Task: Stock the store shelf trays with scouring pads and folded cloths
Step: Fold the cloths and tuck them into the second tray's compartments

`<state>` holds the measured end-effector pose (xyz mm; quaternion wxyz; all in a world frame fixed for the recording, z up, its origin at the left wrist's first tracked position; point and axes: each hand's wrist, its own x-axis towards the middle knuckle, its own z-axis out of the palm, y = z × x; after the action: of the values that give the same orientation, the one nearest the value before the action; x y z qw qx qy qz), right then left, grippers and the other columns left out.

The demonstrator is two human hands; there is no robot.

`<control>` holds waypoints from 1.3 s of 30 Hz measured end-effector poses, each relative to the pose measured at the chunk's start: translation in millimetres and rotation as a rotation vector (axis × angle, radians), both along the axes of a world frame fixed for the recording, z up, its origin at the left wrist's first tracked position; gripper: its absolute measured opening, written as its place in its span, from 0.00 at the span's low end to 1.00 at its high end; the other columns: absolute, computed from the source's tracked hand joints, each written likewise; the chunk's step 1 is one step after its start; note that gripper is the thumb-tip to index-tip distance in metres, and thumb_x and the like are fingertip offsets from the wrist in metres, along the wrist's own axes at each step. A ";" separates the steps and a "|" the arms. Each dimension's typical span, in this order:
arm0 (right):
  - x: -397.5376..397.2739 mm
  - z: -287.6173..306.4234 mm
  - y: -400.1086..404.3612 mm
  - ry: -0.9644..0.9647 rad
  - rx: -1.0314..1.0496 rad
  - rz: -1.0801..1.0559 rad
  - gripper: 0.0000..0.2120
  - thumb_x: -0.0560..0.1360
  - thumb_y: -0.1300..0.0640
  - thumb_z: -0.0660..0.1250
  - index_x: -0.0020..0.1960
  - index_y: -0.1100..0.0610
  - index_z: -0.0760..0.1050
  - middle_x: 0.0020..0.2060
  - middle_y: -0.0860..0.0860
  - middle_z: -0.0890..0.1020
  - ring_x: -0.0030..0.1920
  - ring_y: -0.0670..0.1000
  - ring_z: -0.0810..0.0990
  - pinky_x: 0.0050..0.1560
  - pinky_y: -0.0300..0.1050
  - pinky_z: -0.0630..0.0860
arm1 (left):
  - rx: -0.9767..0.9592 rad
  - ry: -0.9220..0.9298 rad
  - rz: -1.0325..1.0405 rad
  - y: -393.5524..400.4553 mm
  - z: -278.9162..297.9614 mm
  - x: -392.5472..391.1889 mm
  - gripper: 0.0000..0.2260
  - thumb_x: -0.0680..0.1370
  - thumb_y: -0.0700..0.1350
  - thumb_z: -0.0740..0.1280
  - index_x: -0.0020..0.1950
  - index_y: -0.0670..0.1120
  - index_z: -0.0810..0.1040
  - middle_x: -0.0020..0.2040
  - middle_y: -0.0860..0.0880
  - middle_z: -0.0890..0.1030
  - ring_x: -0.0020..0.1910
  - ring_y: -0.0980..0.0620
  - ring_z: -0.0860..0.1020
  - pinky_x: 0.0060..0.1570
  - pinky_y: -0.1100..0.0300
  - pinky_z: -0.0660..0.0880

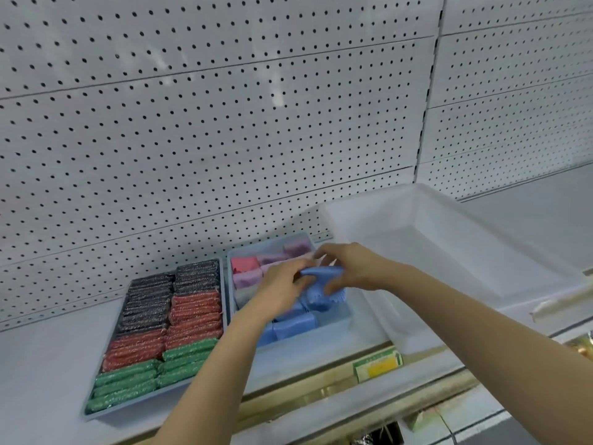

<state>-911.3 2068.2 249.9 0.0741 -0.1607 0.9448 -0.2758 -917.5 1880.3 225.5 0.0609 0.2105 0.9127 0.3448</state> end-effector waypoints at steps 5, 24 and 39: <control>8.7 -19.5 -15.9 0.085 0.341 0.030 0.06 0.67 0.55 0.71 0.42 0.53 0.76 0.34 0.50 0.77 0.39 0.52 0.75 0.34 0.45 0.68 | 0.057 0.012 0.030 -3.2 -39.9 16.8 0.05 0.78 0.45 0.67 0.45 0.55 0.75 0.37 0.53 0.77 0.38 0.50 0.74 0.37 0.56 0.68; 9.5 -38.2 -43.8 0.067 0.775 0.166 0.09 0.77 0.56 0.60 0.56 0.51 0.76 0.53 0.53 0.82 0.57 0.56 0.77 0.65 0.49 0.60 | 0.107 -0.054 0.191 -24.4 -71.6 28.9 0.12 0.71 0.42 0.76 0.53 0.49 0.83 0.48 0.55 0.84 0.48 0.58 0.81 0.54 0.63 0.76; 23.5 -48.7 -45.0 -0.041 0.532 0.069 0.16 0.77 0.63 0.60 0.61 0.52 0.77 0.56 0.58 0.79 0.56 0.59 0.77 0.49 0.45 0.71 | 0.006 0.154 0.141 -38.4 -74.9 34.9 0.08 0.73 0.43 0.72 0.51 0.49 0.85 0.49 0.54 0.84 0.48 0.54 0.80 0.49 0.56 0.75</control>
<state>-887.8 2023.3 201.2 0.1423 -0.1619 0.9763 -0.0185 -882.5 1842.0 150.6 -0.0347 0.1721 0.9261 0.3339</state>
